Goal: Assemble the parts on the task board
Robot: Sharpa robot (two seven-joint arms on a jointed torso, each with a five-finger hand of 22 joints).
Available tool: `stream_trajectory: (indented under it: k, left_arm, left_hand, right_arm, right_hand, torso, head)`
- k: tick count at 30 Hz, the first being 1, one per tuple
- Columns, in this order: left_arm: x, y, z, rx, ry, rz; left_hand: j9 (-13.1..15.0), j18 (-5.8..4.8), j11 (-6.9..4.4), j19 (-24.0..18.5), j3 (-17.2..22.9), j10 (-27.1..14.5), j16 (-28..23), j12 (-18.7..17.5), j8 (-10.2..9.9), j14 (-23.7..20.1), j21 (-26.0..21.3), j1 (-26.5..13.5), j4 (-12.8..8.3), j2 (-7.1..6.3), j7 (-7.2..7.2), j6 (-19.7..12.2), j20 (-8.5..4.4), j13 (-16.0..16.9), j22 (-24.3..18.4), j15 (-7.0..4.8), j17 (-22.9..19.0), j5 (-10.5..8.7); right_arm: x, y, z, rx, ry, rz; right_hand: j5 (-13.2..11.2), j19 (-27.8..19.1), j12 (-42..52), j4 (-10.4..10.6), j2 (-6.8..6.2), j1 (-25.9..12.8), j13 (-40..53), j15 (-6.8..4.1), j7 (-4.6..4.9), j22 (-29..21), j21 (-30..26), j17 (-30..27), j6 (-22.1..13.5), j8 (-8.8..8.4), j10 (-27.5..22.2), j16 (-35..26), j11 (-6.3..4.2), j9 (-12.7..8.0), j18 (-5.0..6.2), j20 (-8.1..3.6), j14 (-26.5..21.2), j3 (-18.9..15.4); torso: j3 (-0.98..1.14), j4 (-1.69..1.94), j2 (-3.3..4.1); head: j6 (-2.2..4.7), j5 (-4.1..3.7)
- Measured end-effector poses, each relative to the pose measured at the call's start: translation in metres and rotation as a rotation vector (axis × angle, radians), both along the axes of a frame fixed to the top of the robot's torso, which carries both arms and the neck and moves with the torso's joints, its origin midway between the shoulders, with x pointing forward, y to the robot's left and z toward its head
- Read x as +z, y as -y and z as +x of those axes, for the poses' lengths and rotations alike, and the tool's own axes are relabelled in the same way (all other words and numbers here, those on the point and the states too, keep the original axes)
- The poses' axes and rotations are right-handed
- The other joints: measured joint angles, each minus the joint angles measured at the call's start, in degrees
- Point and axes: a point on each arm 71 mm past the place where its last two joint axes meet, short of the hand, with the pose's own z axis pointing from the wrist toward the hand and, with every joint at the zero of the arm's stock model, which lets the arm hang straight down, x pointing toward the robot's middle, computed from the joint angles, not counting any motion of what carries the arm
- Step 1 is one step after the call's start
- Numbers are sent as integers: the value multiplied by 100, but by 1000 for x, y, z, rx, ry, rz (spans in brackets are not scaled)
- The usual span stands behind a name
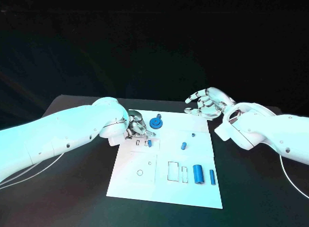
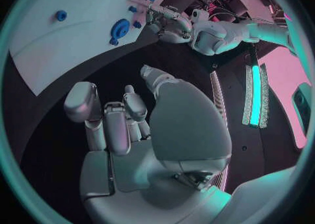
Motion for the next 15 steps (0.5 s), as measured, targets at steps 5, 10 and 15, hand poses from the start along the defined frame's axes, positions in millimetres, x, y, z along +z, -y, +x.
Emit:
stream_trajectory:
  k: [5, 10, 15]
  left_arm:
    - [-3, 0, 2, -4, -9, 18]
    - [-6, 0, 3, -9, -18, 30]
    - [-7, 0, 3, -14, -25, 36]
  left_hand:
    - [6, 1, 0, 14, 0, 0, 16, -2, 0, 0, 22, -23, 0, 23, 0, 0, 14, -12, 22, 0, 0, 0]
    - [20, 1, 0, 41, 0, 0, 28, -2, 0, 0, 46, -23, 0, 23, -21, -21, 1, -12, 64, 0, 0, 0]
    - [30, 2, 0, 45, 0, 0, 50, -2, 0, 0, 47, -22, 0, 23, -21, -21, 5, -11, 88, 0, 0, 0]
  right_arm:
    - [0, 1, 0, -4, 1, 1]
    - [0, 1, 1, -6, 2, 2]
    - [0, 1, 1, -7, 2, 2]
  right_hand:
    - [0, 0, 0, 0, 0, 0, -7, 0, 0, -11, -29, -11, 0, 19, 0, 0, 0, 0, 0, 0, 0, 0]
    - [0, 0, -22, 0, 0, 0, -7, 0, 0, -17, -29, -11, 0, 18, 0, 0, 0, 0, 0, 0, 0, 0]
    - [0, 0, -22, -1, 0, 0, -7, 0, 0, -17, -29, -11, 0, 18, 0, 1, 0, 0, 0, 0, 0, 0]
  torso:
    - [0, 7, 0]
    - [-1, 10, -1]
    - [-5, 7, -1]
  head:
    - [-6, -7]
    - [-14, -4]
    - [-19, 2]
